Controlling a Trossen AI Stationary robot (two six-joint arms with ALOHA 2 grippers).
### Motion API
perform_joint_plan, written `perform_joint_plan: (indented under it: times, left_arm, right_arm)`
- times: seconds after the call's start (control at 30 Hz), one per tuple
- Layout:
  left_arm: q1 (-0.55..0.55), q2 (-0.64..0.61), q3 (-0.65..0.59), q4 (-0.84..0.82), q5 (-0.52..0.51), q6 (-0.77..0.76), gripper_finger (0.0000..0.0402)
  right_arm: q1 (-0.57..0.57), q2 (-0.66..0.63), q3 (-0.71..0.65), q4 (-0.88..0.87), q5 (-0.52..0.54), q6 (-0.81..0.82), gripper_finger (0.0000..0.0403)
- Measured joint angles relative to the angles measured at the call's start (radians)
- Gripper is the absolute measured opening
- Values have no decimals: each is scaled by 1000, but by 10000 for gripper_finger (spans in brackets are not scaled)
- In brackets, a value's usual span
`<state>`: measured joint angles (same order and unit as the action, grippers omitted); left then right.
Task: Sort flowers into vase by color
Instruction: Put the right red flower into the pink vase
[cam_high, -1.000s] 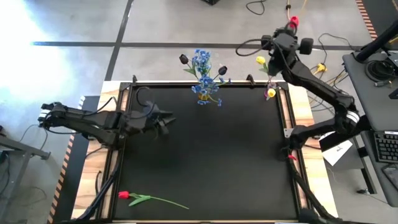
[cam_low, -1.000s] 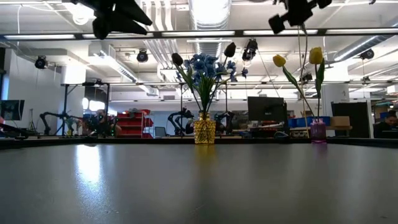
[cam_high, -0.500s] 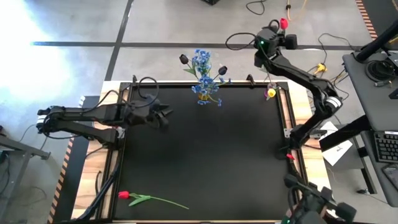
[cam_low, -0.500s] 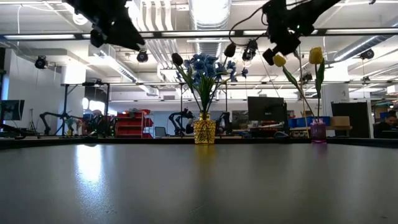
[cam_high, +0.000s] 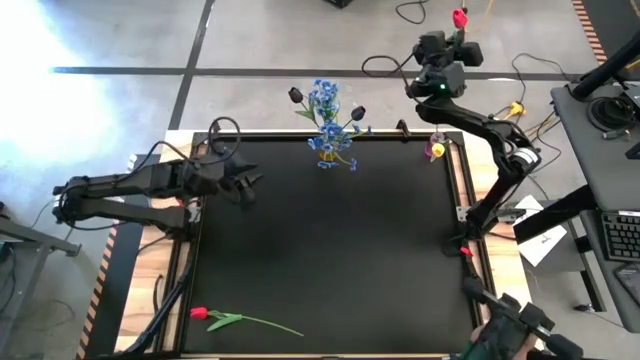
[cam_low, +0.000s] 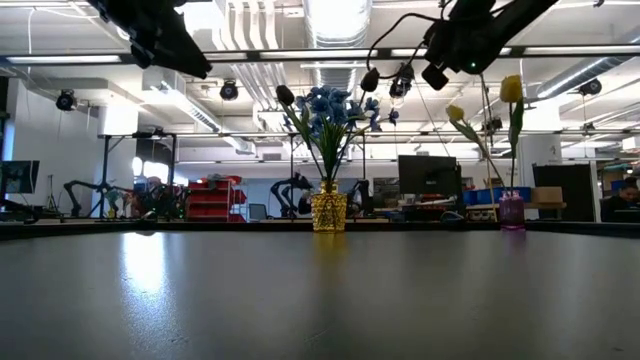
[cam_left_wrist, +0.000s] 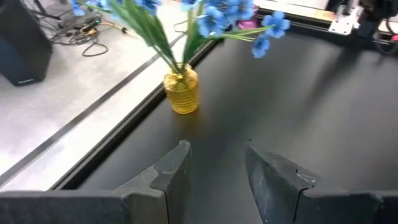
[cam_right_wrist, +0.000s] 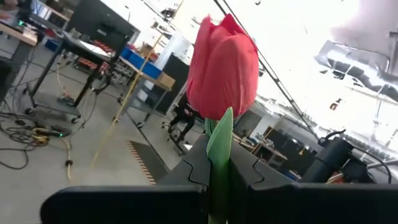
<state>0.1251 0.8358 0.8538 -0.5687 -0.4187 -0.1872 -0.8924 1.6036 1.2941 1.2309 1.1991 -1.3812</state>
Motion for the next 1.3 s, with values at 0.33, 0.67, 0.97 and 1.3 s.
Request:
perform_joint_plan:
  times: [0.33,0.67,0.97,1.3]
  left_arm:
    - [134,-18,-1,-1,75,25,136]
    - [146,25,-1,-1,104,22,136]
    - [147,35,-1,-1,123,14,136]
    - [147,31,-1,-3,123,-8,136]
  right_arm:
    - [21,-61,-171,21,-17,69,12]
    - [24,-137,-382,33,-135,242,12]
    - [26,-164,-474,31,-244,280,12]
    - [19,-163,-500,23,-311,265,12]
